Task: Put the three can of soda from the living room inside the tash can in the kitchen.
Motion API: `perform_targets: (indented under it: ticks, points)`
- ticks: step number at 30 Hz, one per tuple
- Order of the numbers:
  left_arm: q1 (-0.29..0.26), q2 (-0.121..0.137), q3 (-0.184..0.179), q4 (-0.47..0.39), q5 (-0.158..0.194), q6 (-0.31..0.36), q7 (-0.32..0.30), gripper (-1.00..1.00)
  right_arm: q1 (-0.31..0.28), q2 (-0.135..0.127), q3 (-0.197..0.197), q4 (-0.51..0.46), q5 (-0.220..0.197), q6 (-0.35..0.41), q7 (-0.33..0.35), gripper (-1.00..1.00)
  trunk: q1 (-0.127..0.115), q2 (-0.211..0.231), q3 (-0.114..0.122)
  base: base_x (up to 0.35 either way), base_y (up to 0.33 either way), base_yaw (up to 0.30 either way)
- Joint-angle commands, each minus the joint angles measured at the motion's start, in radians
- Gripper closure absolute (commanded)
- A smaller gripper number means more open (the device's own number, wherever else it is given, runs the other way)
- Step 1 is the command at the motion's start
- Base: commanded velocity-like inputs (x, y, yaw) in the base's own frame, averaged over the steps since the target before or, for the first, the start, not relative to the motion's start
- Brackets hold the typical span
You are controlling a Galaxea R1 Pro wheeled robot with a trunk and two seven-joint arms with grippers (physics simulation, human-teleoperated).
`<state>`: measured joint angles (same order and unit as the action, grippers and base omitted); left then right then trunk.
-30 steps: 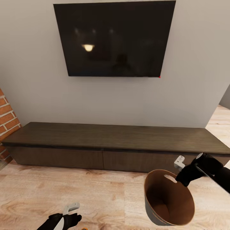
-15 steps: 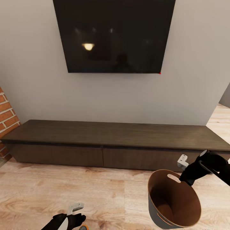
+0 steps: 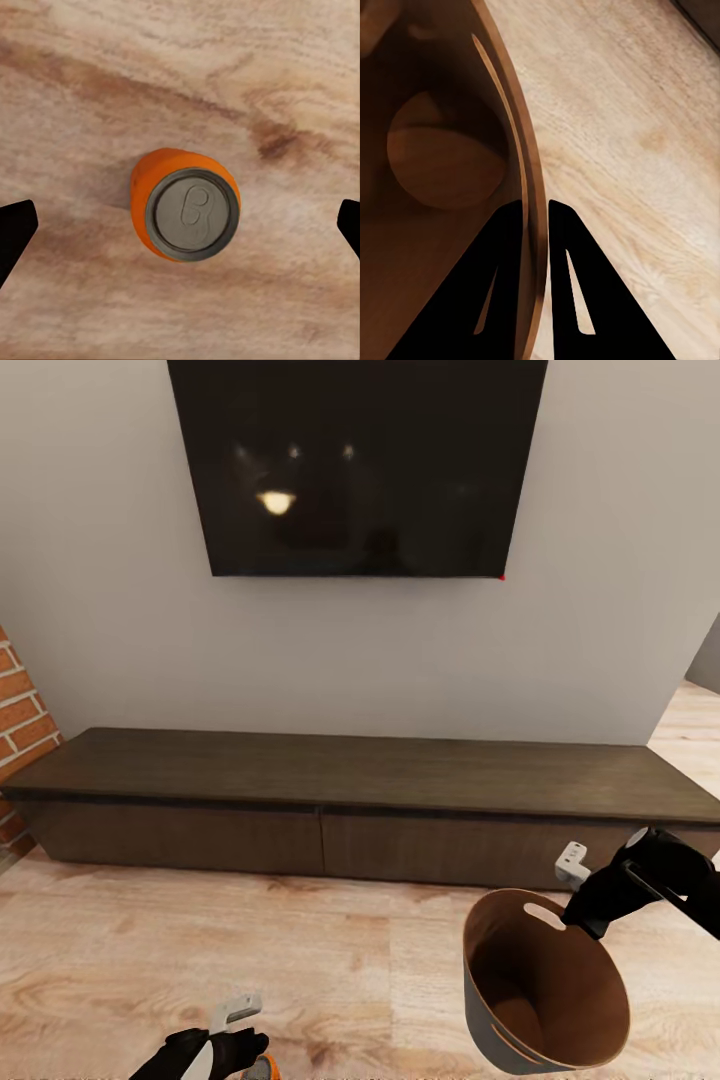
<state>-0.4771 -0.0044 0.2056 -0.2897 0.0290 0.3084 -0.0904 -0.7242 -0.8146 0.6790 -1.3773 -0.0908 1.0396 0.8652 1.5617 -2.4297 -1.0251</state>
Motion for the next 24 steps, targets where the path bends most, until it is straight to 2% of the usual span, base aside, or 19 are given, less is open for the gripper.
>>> perform_targets:
  ticks: [1, 5, 10, 17, 24]
  points:
    - [0.0, 0.0, 0.0, 0.0, 0.0, 0.0, 0.0, -1.0, -0.001, 0.0, 0.0, 0.0, -0.017, 0.008, 0.004, 1.0, 0.004, -0.007, -0.003, 0.0, 0.0, 0.0]
    - [0.0, -0.001, 0.001, 0.0, 0.0, 0.0, 0.0, -1.0, -0.001, 0.0, 0.0, 0.0, -0.016, 0.008, 0.005, 1.0, 0.019, -0.035, -0.016, 0.0, 0.0, 0.0]
    - [0.0, -0.002, 0.001, 0.0, 0.0, -0.014, 0.0, -1.0, -0.001, 0.001, 0.001, 0.0, 0.032, 0.008, 0.011, 1.0, 0.038, -0.07, -0.031, 0.0, 0.0, 0.0]
    - [0.0, -0.003, 0.002, 0.0, -0.001, -0.026, 0.0, -1.0, -0.001, 0.001, -0.001, 0.0, 0.058, 0.008, 0.034, 1.0, 0.041, -0.072, -0.058, 0.0, 0.0, 0.0]
    - [0.0, -0.011, 0.002, 0.0, -0.001, -0.032, 0.0, -1.0, -0.001, 0.002, -0.001, 0.0, 0.063, 0.008, 0.038, 1.0, 0.045, -0.074, -0.085, 0.0, 0.0, 0.0]
